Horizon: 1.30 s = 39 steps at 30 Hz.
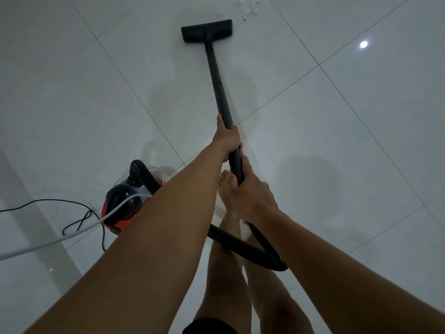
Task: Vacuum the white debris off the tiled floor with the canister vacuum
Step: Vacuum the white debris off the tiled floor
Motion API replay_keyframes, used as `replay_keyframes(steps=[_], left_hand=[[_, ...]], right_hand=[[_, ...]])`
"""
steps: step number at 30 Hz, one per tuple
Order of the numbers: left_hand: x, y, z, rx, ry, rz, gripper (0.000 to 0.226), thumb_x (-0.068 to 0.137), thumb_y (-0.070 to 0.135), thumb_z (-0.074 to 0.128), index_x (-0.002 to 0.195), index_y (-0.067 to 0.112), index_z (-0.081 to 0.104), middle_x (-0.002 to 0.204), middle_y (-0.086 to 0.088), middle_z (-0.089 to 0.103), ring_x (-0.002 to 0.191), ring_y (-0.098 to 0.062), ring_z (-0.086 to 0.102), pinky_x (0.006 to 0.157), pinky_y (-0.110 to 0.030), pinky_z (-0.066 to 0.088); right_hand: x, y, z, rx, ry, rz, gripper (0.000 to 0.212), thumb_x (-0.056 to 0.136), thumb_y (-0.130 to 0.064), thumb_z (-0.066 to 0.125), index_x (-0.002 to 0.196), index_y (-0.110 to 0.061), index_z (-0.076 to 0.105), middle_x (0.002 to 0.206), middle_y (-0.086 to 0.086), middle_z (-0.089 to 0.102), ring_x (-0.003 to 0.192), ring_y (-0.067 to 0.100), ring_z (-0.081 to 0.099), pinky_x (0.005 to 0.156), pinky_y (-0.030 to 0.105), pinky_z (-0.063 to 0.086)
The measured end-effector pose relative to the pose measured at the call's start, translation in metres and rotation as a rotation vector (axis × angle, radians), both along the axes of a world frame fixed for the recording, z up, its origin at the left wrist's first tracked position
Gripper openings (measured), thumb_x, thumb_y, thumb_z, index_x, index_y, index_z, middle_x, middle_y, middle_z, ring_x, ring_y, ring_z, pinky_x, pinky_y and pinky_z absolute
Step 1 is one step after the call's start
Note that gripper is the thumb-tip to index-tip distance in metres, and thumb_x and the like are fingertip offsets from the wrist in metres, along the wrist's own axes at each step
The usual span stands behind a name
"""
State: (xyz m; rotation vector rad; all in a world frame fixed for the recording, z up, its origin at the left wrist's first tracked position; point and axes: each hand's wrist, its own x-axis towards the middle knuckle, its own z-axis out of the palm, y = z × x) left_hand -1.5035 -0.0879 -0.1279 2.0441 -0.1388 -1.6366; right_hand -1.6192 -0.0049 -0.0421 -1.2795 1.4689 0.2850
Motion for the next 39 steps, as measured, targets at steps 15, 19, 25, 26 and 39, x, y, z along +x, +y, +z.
replay_keyframes(steps=[15,19,25,26,39], left_hand=[[-0.013,-0.007,0.016,0.031,0.031,-0.029,0.068,0.110,0.031,0.035,0.158,0.047,-0.009,0.092,-0.011,0.059,0.065,-0.016,0.057,0.072,-0.036,0.059],[-0.015,-0.011,0.024,0.017,0.046,-0.020,0.068,0.110,0.030,0.035,0.158,0.047,-0.010,0.088,-0.011,0.058,0.065,-0.016,0.056,0.065,-0.033,0.058],[0.000,-0.043,0.021,0.006,0.051,0.029,0.068,0.109,0.031,0.037,0.158,0.048,-0.008,0.084,-0.011,0.058,0.066,-0.016,0.057,0.068,-0.035,0.059],[0.003,-0.051,0.019,-0.004,0.052,0.032,0.068,0.109,0.031,0.037,0.158,0.048,-0.007,0.083,-0.011,0.058,0.064,-0.016,0.057,0.065,-0.034,0.059],[0.074,-0.176,0.019,0.002,0.042,0.057,0.068,0.110,0.030,0.035,0.157,0.049,-0.009,0.082,-0.010,0.056,0.062,-0.016,0.055,0.056,-0.030,0.057]], right_hand=[[-0.011,-0.024,0.028,0.077,-0.008,0.028,0.062,0.108,-0.043,0.039,0.161,-0.044,0.007,0.089,0.005,0.064,0.071,0.022,0.070,0.072,0.047,0.065],[-0.011,-0.030,0.035,0.044,-0.012,0.076,0.062,0.109,-0.039,0.040,0.163,-0.036,0.010,0.087,-0.003,0.058,0.067,0.012,0.062,0.063,0.028,0.058],[0.002,-0.067,0.042,0.058,-0.011,0.134,0.065,0.110,-0.035,0.038,0.164,-0.037,0.002,0.082,-0.005,0.053,0.063,0.008,0.060,0.050,0.019,0.045],[0.005,-0.075,0.042,0.057,-0.005,0.147,0.065,0.110,-0.036,0.038,0.164,-0.038,0.000,0.082,-0.004,0.054,0.062,0.009,0.061,0.049,0.019,0.045],[0.072,-0.206,0.040,0.066,0.013,0.183,0.065,0.110,-0.035,0.038,0.163,-0.040,0.000,0.081,0.004,0.061,0.054,0.011,0.056,0.056,0.028,0.055]])
